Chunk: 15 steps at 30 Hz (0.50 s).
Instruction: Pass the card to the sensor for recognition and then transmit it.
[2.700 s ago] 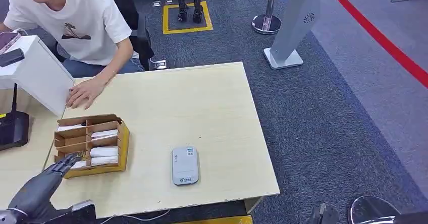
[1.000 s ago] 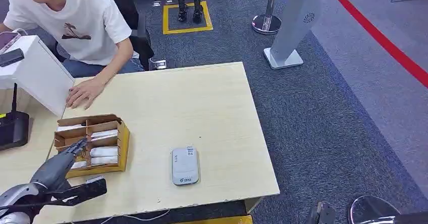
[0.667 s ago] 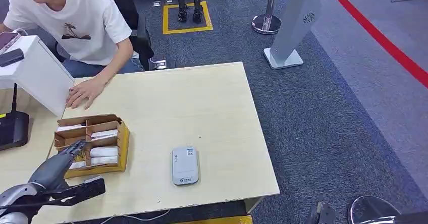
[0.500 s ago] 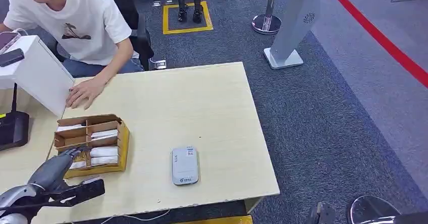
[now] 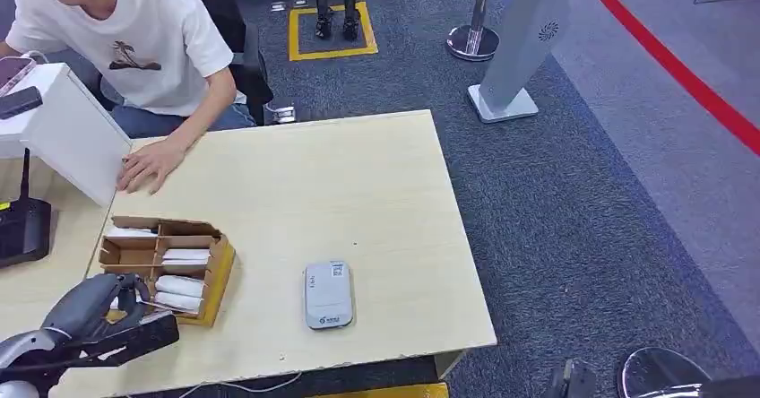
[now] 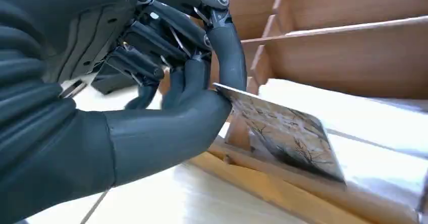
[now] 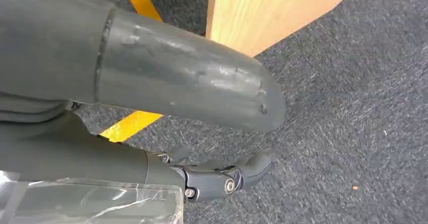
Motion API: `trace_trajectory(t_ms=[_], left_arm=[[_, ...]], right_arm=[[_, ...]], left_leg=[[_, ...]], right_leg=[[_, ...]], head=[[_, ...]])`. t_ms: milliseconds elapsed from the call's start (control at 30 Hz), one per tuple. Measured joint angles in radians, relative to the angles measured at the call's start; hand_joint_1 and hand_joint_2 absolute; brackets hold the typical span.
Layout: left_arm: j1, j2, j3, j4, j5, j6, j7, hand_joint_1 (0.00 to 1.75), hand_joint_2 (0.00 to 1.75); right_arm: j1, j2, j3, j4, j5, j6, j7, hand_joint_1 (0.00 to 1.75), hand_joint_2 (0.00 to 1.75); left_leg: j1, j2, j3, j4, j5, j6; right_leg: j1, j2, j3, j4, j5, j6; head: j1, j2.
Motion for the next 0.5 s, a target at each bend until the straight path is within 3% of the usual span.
trace_trajectory(t_ms=[200,500], left_arm=[[0.055,0.027,0.045,-0.054,0.082,-0.009,0.010,1.75,1.75],[0.059,0.023,0.051,-0.065,0.076,-0.002,0.005,1.75,1.75]], right_arm=[[0.004,0.000,-0.005,0.004,0.002,0.006,-0.016,0.00,0.00],[0.003,0.000,-0.006,0.004,0.014,0.011,-0.017,0.00,0.00]], left_leg=[[0.000,0.000,0.000,0.000,0.000,0.000],[0.000,0.000,0.000,0.000,0.000,0.000]], right_leg=[[0.000,0.000,0.000,0.000,0.000,0.000],[0.000,0.000,0.000,0.000,0.000,0.000]], head=[[-0.001,0.000],[-0.001,0.000]])
